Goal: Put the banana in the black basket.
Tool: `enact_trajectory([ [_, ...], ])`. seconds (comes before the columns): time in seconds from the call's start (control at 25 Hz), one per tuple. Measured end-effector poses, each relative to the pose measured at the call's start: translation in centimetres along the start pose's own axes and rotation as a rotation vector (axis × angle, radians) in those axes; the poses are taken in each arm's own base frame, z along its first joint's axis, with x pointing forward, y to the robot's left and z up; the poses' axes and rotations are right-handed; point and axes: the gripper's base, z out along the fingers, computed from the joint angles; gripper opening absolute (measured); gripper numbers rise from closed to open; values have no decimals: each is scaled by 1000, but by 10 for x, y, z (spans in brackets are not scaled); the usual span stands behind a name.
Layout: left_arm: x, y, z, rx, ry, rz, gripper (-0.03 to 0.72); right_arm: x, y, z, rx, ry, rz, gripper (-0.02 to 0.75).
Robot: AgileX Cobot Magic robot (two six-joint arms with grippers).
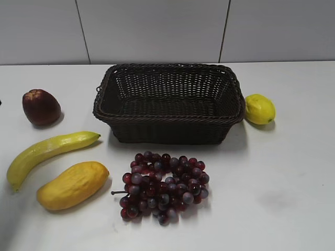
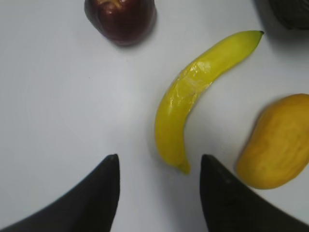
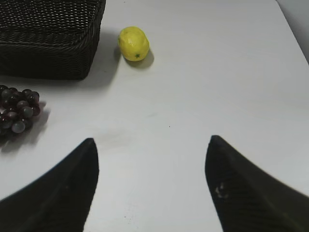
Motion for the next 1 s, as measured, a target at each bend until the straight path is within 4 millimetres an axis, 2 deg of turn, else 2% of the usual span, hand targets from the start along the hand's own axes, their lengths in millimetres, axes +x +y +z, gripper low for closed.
enact_trajectory([
  [0.2,-16,-16,31,4,8,255,535,0,0,0,0,0,0,520],
  [0.36,-20,-27,59,5,55,452,535,0,0,0,0,0,0,520],
  [0.48,-20,-29,78,-6,105,539,535,0,0,0,0,0,0,520],
  [0.72,-12,-22,117,25,204,596,535,0,0,0,0,0,0,520],
  [1.0,-5,-17,151,40,247,600,536,0,0,0,0,0,0,520],
])
